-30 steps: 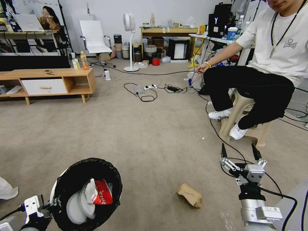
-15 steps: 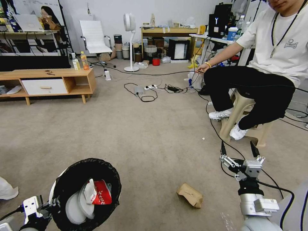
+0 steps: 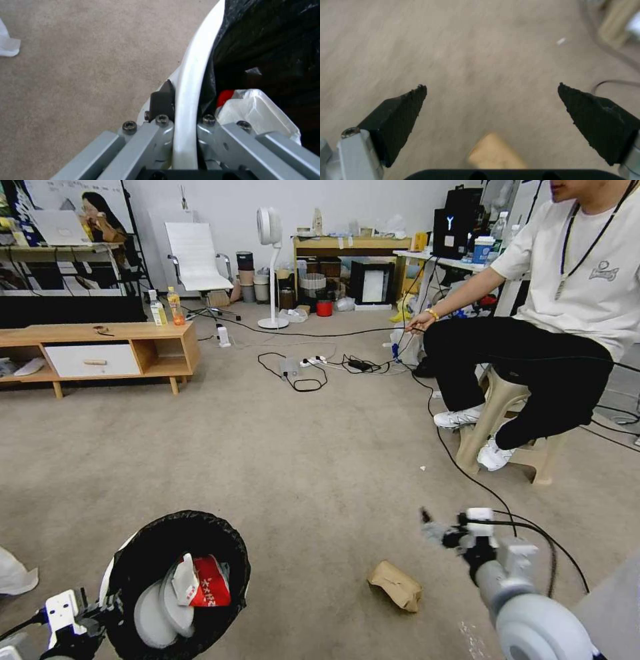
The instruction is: Pick up the trash bin and place the garbage on the floor into it.
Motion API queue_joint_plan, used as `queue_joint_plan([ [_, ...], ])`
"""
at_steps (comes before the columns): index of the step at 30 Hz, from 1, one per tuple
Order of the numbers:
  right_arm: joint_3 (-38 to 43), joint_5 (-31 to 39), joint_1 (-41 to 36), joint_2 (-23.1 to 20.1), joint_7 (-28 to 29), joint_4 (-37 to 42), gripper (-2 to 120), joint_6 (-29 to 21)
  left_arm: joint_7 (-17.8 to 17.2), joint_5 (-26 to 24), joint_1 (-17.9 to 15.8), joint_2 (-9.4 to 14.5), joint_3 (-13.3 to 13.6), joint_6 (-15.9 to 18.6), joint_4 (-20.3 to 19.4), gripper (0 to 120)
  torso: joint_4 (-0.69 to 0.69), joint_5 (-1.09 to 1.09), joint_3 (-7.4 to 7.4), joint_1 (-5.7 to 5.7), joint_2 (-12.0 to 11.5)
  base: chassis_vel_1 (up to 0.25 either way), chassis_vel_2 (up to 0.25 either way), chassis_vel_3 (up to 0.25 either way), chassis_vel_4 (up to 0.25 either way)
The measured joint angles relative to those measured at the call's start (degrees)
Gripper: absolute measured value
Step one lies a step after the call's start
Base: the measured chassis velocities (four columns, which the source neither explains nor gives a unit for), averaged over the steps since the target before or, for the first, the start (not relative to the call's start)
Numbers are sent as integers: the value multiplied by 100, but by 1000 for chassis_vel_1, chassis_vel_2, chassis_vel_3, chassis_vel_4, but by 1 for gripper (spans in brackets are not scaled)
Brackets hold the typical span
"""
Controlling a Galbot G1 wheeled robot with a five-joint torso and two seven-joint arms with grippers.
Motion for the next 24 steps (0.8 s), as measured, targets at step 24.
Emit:
queue_joint_plan([
  [24,-1450,-123,1065,-141,-884,-2033,100,-800,-2,41,-22,-15,-2,-70,152,1,-2,2,0,0,-1,0,0,0,0],
])
